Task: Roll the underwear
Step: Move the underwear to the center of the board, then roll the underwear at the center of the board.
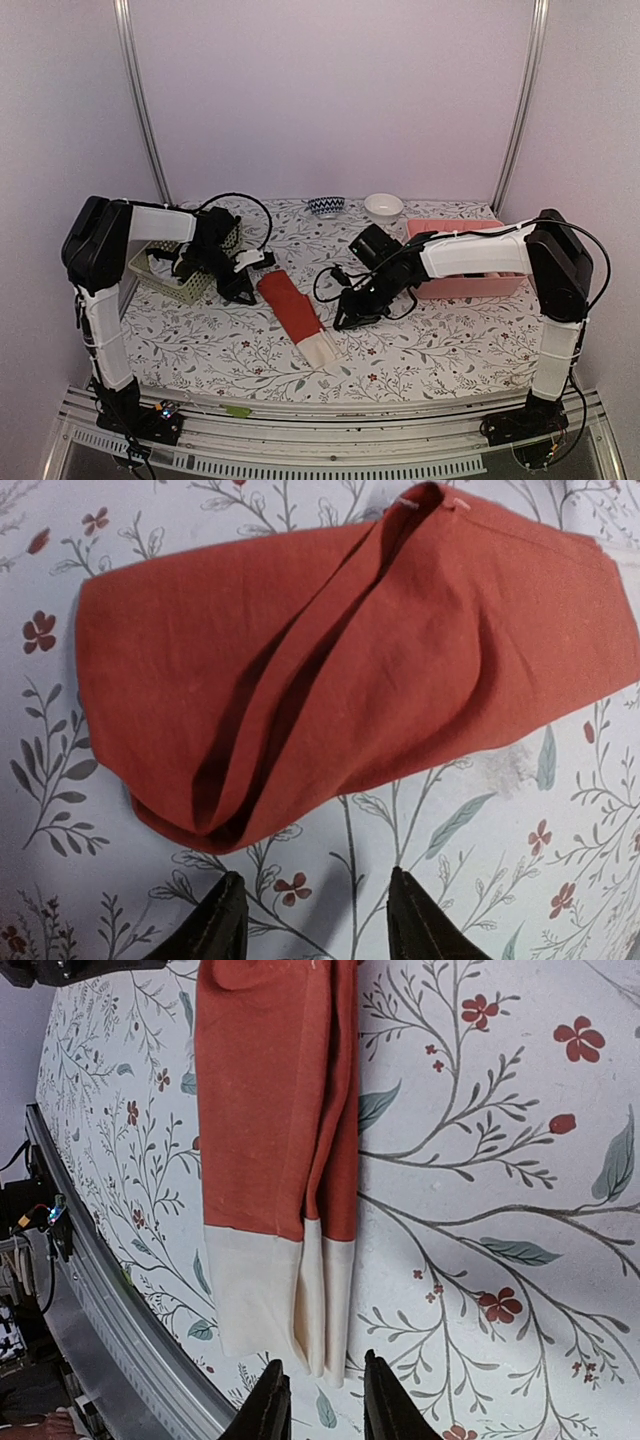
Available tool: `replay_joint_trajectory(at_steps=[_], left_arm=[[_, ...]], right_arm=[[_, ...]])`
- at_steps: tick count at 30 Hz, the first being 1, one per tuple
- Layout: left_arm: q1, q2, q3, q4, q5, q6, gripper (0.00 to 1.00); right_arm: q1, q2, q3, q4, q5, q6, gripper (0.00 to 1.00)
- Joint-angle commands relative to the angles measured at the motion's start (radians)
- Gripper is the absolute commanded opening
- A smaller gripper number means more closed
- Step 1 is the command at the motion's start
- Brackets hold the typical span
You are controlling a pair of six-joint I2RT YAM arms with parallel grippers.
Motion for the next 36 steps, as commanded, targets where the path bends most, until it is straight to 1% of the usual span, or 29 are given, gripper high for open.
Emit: replay_joint_trajectory(at_steps=[1,7,11,13,16,20,24,30,32,33,34,35,36], left_arm=[[-0.027,0.068,0.049,0.015,-0.036,-0.020,0.47],[-0.084,0.178,0.171,0.025,-0.100,-0.039,0.41],[-0.102,0.252,0.277,0.038,-0.118,-0.052,0.36],[-0.102,0.291,0.341,0.043,-0.115,-0.053,0.36],[-0.108,0.337,0.441,0.040,-0.087,-0.047,0.39],[-0.116,0.328,0.551,-0.017,-0.081,-0.035,0.42],[-0.094,0.193,0.527,-0.026,-0.049,-0.017,0.50],[-0.069,-0.099,0.466,0.000,-0.024,-0.029,0.60],[-0.055,-0.203,0.421,0.059,0.005,-0.061,0.73],[-0.049,-0.256,0.371,0.113,0.015,-0.094,0.82],[-0.046,-0.311,0.324,0.175,0.018,-0.132,0.92],[-0.047,-0.354,0.257,0.237,0.013,-0.183,0.95],[-0.049,-0.399,0.179,0.304,-0.001,-0.245,0.96]], right_arm=[[-0.020,-0.016,-0.025,-0.005,0.017,-0.020,0.27],[-0.030,-0.044,-0.067,-0.003,0.023,-0.019,0.27],[-0.032,-0.070,-0.109,0.019,0.009,-0.013,0.27],[-0.032,-0.078,-0.113,0.028,-0.001,-0.010,0.27],[-0.031,-0.086,-0.109,0.037,0.000,-0.014,0.27],[-0.031,-0.082,-0.045,0.013,0.015,-0.039,0.28],[-0.032,-0.097,0.054,-0.024,0.073,-0.076,0.32],[-0.032,-0.138,0.225,-0.031,0.187,-0.156,0.40],[-0.033,-0.162,0.263,-0.007,0.239,-0.182,0.44],[-0.033,-0.179,0.271,0.014,0.260,-0.189,0.52],[-0.033,-0.191,0.273,0.044,0.272,-0.200,0.58],[-0.033,-0.197,0.272,0.071,0.288,-0.209,0.64],[-0.033,-0.197,0.272,0.090,0.300,-0.211,0.74]])
